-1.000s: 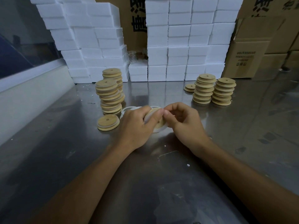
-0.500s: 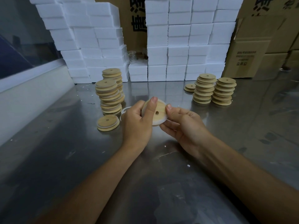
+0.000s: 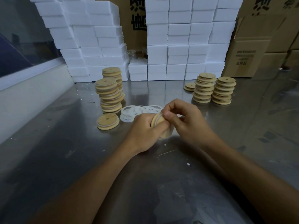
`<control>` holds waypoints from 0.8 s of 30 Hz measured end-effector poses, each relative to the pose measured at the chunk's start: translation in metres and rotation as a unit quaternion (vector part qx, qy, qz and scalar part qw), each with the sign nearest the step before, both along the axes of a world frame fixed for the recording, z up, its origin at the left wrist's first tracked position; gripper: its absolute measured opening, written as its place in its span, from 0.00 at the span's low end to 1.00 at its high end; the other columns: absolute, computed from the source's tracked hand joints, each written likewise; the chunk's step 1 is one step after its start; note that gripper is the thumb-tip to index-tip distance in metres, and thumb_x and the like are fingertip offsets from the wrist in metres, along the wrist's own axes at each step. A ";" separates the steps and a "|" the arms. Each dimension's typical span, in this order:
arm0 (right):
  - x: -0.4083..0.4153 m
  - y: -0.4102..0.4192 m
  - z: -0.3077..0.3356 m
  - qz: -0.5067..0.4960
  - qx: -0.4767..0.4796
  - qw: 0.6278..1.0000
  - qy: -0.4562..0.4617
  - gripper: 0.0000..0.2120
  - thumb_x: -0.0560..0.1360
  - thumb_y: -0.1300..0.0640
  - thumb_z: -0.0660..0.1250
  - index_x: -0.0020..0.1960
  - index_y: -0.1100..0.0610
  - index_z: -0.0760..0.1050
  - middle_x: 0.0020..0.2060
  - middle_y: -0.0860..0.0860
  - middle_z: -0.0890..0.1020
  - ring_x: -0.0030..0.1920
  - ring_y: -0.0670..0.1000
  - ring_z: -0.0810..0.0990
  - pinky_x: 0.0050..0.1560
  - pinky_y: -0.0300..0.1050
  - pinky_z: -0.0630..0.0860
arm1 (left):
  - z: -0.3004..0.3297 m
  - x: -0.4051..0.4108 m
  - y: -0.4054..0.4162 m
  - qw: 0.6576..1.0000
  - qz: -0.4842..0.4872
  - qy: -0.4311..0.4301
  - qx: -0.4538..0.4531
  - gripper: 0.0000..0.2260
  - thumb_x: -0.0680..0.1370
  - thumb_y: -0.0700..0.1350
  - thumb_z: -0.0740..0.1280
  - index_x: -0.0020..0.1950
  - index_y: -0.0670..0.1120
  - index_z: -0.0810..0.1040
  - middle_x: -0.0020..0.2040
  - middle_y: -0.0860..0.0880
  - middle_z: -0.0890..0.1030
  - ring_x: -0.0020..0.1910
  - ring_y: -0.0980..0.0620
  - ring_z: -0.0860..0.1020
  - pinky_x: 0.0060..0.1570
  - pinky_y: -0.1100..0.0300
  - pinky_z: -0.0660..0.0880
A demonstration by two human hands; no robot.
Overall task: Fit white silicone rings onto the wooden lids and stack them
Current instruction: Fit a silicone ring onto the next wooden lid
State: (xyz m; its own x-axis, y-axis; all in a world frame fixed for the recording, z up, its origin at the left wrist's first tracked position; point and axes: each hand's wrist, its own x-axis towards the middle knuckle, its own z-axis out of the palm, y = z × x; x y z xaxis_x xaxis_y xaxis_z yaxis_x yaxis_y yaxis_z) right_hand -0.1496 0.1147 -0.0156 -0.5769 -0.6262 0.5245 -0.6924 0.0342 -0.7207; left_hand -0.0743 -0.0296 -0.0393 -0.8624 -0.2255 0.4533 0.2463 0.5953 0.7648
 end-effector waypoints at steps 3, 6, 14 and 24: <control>-0.004 0.002 -0.001 0.005 0.007 1.000 -0.022 0.03 0.77 0.61 0.69 0.45 0.57 0.77 0.38 0.46 0.82 0.40 0.44 0.80 0.43 0.39 0.78 | -0.001 0.001 -0.001 0.994 0.040 0.010 -0.103 0.13 0.74 0.58 0.62 0.31 0.55 0.74 0.27 0.55 0.75 0.28 0.55 0.74 0.30 0.54 0.72; -0.003 0.002 -0.001 -0.001 -0.030 0.993 -0.111 0.04 0.76 0.63 0.69 0.44 0.64 0.77 0.37 0.57 0.83 0.37 0.52 0.81 0.41 0.52 0.81 | 0.000 0.001 0.000 0.991 0.056 0.008 -0.123 0.14 0.75 0.60 0.61 0.33 0.55 0.74 0.27 0.55 0.74 0.29 0.55 0.73 0.31 0.53 0.71; -0.003 0.007 0.003 0.010 -0.078 0.963 -0.258 0.11 0.75 0.63 0.69 0.49 0.72 0.79 0.45 0.71 0.82 0.43 0.61 0.79 0.53 0.62 0.79 | 0.001 0.002 0.002 0.991 0.052 0.017 -0.126 0.16 0.76 0.60 0.61 0.38 0.49 0.78 0.29 0.52 0.76 0.30 0.53 0.74 0.34 0.48 0.73; -0.004 -0.004 -0.006 0.026 -0.125 0.920 -0.371 0.12 0.79 0.58 0.66 0.42 0.66 0.78 0.35 0.60 0.81 0.36 0.55 0.82 0.41 0.46 0.82 | 0.005 0.002 0.007 0.998 0.039 0.053 -0.012 0.20 0.76 0.54 0.65 0.45 0.36 0.81 0.38 0.39 0.82 0.38 0.42 0.79 0.41 0.46 0.74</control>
State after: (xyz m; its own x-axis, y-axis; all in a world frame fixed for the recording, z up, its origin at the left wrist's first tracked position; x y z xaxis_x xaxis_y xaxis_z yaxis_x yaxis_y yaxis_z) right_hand -0.1540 0.1106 -0.0218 -0.8069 -0.5761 0.1302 -0.0027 -0.2169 -0.9762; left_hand -0.0722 -0.0224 -0.0342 -0.7892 -0.2785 0.5473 0.2771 0.6339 0.7221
